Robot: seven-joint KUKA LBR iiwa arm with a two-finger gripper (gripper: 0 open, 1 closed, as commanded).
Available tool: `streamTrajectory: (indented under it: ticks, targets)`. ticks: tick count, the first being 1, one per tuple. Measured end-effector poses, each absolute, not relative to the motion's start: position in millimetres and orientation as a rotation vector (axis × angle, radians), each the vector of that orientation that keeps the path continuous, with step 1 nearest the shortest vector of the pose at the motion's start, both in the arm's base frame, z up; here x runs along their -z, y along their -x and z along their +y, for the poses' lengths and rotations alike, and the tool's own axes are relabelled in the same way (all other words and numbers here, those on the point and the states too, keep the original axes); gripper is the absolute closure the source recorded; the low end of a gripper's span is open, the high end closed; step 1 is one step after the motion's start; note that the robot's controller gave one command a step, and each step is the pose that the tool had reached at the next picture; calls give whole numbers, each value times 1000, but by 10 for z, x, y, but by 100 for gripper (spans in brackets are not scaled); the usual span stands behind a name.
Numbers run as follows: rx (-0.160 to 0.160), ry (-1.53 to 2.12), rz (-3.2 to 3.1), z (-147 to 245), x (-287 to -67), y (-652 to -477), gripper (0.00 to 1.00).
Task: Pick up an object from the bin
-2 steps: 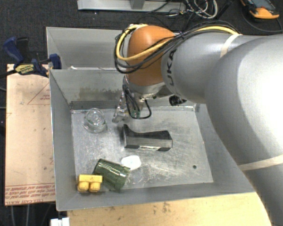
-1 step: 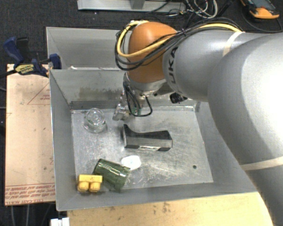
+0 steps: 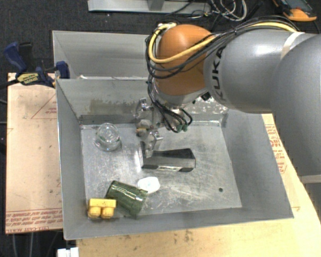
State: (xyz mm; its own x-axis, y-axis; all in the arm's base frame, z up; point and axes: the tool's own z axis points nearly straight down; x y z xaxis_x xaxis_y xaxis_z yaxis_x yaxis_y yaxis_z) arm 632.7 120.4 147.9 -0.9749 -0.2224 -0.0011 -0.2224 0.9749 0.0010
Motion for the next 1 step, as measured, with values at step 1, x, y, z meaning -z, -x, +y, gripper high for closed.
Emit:
streamTrajectory:
  ticks: [1]
  targets:
    - [-2,348,3120,1197,-1490,-6323,0]
